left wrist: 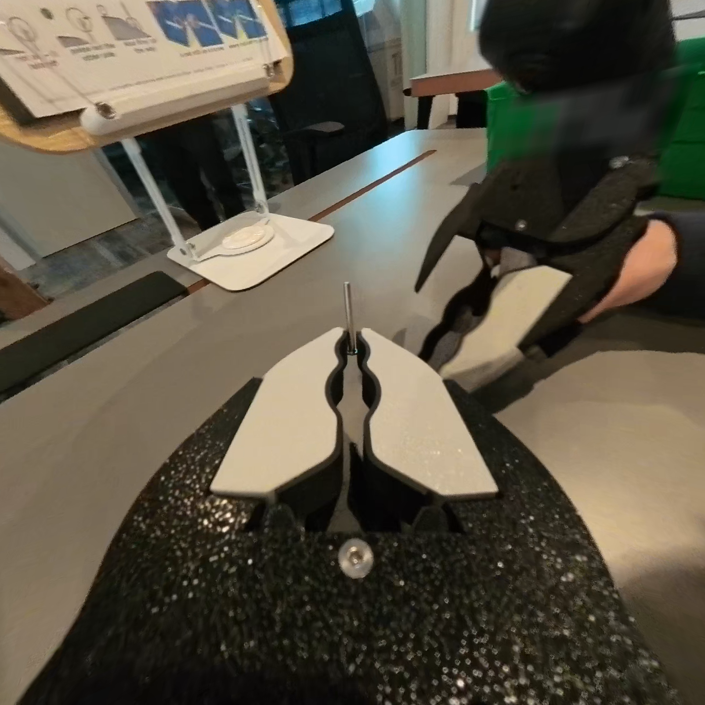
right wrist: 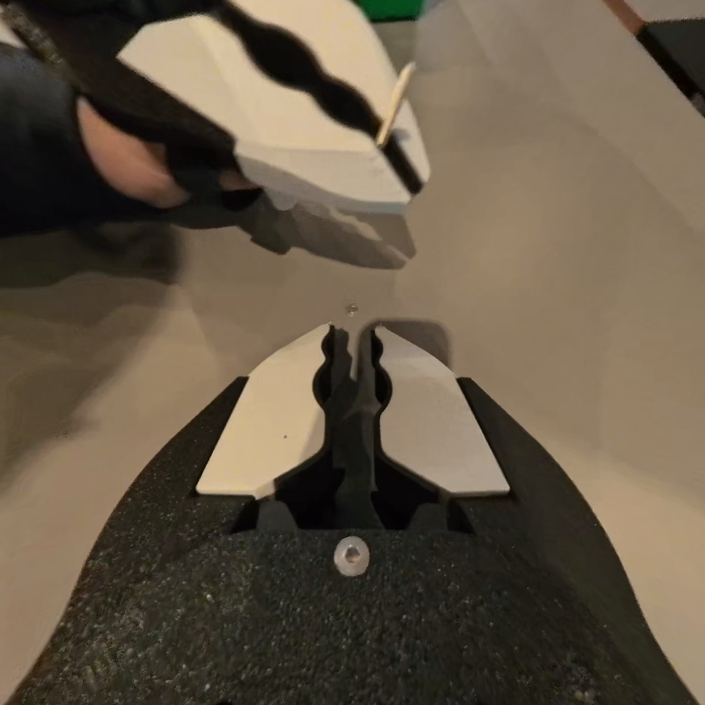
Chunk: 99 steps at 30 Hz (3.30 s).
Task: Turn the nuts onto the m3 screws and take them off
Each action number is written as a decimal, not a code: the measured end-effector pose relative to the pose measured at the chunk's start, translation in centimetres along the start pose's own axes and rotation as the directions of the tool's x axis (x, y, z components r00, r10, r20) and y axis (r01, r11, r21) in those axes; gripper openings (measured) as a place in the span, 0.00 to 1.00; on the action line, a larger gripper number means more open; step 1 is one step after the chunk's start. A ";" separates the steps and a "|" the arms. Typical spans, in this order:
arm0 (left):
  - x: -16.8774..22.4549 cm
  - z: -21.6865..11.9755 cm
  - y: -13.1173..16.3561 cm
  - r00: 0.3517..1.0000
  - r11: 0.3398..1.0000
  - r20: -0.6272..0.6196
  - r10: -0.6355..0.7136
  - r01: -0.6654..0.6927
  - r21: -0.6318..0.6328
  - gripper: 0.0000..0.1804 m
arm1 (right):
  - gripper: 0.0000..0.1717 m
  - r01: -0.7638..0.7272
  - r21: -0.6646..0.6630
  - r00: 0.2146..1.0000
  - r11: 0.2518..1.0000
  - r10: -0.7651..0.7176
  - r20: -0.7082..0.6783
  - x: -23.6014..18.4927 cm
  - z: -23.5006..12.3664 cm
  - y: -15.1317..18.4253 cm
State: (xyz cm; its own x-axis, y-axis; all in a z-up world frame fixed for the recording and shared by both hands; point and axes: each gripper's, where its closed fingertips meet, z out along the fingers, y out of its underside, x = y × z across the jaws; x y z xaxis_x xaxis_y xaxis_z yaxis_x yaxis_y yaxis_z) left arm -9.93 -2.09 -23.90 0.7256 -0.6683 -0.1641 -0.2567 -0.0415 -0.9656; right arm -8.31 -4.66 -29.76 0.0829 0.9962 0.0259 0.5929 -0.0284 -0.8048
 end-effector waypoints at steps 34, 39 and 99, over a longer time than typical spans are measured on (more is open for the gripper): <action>-1.4 -2.1 -1.6 0.970 0.968 -0.174 -0.171 0.199 0.156 0.02 | 0.06 0.234 -0.047 0.915 0.971 -0.204 0.348 -0.1 2.2 0.0; -1.4 -2.1 -1.6 0.970 0.968 -0.175 -0.170 0.197 0.153 0.02 | 0.04 0.246 -0.044 0.918 0.968 -0.218 0.332 -0.1 2.3 -0.1; 2.4 -0.5 1.6 0.962 0.995 -0.273 -0.013 -0.014 -0.097 0.02 | 0.02 0.146 0.296 0.938 0.944 -0.228 0.262 0.1 -3.6 -7.3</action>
State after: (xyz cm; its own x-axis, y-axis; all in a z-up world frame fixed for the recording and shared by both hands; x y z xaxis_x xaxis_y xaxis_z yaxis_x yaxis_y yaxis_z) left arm -8.92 -4.09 -25.69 0.5274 -0.8448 -0.0900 -0.3270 -0.1041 -0.9393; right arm -9.70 -4.68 -21.74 -0.2668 0.9623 0.0521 0.3350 0.1434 -0.9312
